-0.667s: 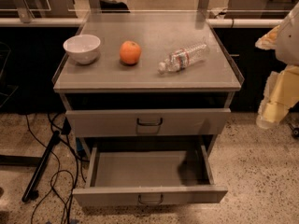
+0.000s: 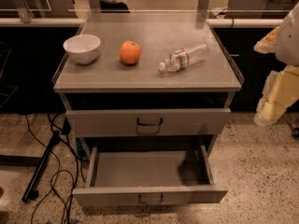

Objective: Close middle drawer

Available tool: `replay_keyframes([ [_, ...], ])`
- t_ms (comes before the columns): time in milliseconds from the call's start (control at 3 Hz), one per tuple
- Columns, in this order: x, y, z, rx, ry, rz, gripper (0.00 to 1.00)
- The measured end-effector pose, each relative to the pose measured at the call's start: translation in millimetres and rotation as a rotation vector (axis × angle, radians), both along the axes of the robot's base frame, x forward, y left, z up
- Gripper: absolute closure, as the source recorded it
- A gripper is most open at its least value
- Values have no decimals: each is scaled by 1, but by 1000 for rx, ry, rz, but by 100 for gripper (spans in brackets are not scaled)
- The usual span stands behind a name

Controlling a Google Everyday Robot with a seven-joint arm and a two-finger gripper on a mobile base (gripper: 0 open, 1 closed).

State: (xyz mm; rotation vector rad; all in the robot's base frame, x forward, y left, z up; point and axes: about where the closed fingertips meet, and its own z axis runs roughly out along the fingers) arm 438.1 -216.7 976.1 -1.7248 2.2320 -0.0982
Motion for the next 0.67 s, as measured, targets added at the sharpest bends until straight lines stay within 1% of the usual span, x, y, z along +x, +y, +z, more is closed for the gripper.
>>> replay_keyframes([
  [667,0,0,0,0,0,0,58],
])
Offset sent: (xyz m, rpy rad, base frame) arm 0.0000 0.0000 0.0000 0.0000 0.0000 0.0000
